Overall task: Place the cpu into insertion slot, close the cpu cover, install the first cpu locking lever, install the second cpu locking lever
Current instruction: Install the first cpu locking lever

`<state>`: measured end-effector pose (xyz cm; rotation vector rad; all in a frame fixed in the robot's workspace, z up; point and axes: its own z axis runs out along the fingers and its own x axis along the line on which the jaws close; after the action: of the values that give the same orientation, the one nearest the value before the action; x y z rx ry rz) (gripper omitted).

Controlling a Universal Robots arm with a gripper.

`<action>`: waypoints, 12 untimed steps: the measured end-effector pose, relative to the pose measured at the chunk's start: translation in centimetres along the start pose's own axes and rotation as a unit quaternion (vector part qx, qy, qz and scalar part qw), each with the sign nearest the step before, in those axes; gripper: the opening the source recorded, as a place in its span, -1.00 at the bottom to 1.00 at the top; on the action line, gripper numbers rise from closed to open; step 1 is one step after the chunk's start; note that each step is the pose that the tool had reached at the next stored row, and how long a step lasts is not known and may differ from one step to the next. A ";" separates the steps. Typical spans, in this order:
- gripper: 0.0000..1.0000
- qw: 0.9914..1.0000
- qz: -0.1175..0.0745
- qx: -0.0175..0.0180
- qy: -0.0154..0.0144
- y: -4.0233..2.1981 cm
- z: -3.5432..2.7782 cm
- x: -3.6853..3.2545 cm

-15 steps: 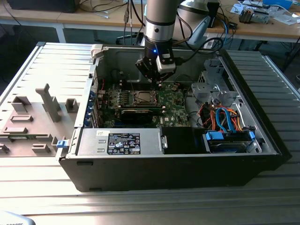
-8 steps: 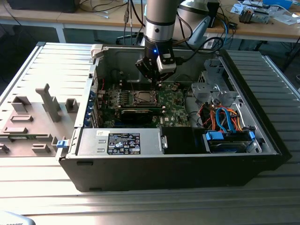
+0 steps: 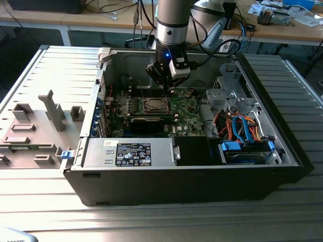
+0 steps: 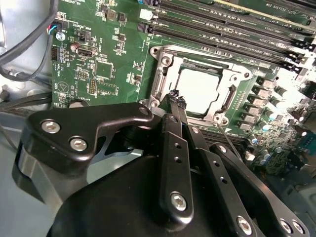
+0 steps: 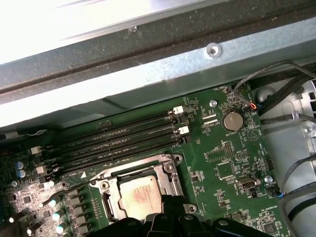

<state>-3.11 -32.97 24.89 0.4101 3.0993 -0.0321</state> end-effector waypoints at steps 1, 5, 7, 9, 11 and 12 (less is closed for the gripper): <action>-0.79 1.000 -0.001 0.000 0.000 0.00 0.00 0.00; -0.79 1.000 -0.007 0.000 0.000 0.00 0.00 0.00; -0.79 1.000 -0.010 0.000 0.000 0.00 0.00 0.00; -0.79 1.000 -0.015 0.000 0.000 0.00 0.00 0.00; -0.79 1.000 -0.032 -0.001 -0.001 0.00 0.00 0.00; -0.79 0.999 -0.036 -0.001 -0.001 0.00 0.00 0.00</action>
<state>-3.11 -32.97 24.89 0.2993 3.1113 -0.0312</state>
